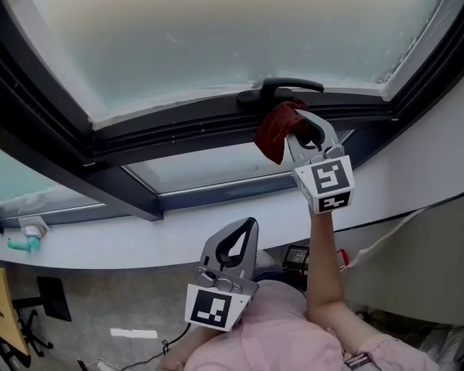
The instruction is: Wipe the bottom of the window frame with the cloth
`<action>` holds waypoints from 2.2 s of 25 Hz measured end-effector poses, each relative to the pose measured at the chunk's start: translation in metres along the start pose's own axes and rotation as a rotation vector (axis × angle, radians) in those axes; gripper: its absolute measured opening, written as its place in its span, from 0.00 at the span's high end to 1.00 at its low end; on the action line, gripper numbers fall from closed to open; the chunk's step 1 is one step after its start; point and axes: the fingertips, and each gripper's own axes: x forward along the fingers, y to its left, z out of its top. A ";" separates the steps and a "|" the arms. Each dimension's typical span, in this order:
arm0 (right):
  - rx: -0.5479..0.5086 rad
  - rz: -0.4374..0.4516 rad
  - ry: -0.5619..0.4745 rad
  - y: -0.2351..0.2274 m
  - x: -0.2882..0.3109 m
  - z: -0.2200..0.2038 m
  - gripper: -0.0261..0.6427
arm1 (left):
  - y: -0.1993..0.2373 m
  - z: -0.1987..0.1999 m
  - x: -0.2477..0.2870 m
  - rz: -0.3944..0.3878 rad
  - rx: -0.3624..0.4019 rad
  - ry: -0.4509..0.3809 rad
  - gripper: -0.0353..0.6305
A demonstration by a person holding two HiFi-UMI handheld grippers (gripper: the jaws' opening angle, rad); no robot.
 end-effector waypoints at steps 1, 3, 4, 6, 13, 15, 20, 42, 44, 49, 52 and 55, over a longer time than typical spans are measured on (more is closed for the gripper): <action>0.003 -0.008 0.005 0.000 0.000 -0.001 0.87 | 0.003 0.001 -0.003 0.000 -0.003 -0.002 0.96; -0.003 -0.022 0.029 0.000 0.000 -0.002 0.87 | 0.009 0.004 -0.010 0.013 -0.010 -0.013 0.96; -0.010 -0.028 0.043 0.000 0.000 -0.002 0.87 | 0.013 0.005 -0.013 0.022 -0.012 -0.016 0.96; -0.033 -0.040 0.063 0.001 0.002 -0.001 0.87 | 0.018 0.006 -0.016 0.027 -0.013 -0.021 0.96; -0.073 -0.059 0.090 0.003 0.002 -0.002 0.87 | 0.021 0.010 -0.016 0.011 -0.018 -0.031 0.96; -0.071 -0.063 0.083 0.002 0.002 -0.002 0.87 | 0.021 0.010 -0.015 0.005 -0.019 -0.031 0.96; -0.067 -0.055 0.081 0.002 0.002 -0.002 0.87 | 0.018 0.011 -0.011 -0.011 -0.017 -0.035 0.96; -0.057 -0.074 0.090 -0.005 -0.002 -0.006 0.87 | 0.022 0.012 -0.017 -0.005 -0.017 -0.039 0.96; -0.056 -0.077 0.091 -0.006 -0.002 -0.006 0.87 | 0.023 0.012 -0.018 -0.002 -0.017 -0.040 0.96; -0.038 -0.085 0.092 -0.006 -0.002 -0.006 0.87 | 0.026 0.014 -0.022 0.003 -0.014 -0.045 0.96; -0.043 -0.092 0.092 -0.006 -0.002 -0.006 0.87 | 0.026 0.015 -0.022 -0.002 -0.012 -0.047 0.96; -0.040 -0.092 0.091 -0.006 -0.002 -0.006 0.87 | 0.027 0.015 -0.023 0.003 -0.017 -0.047 0.96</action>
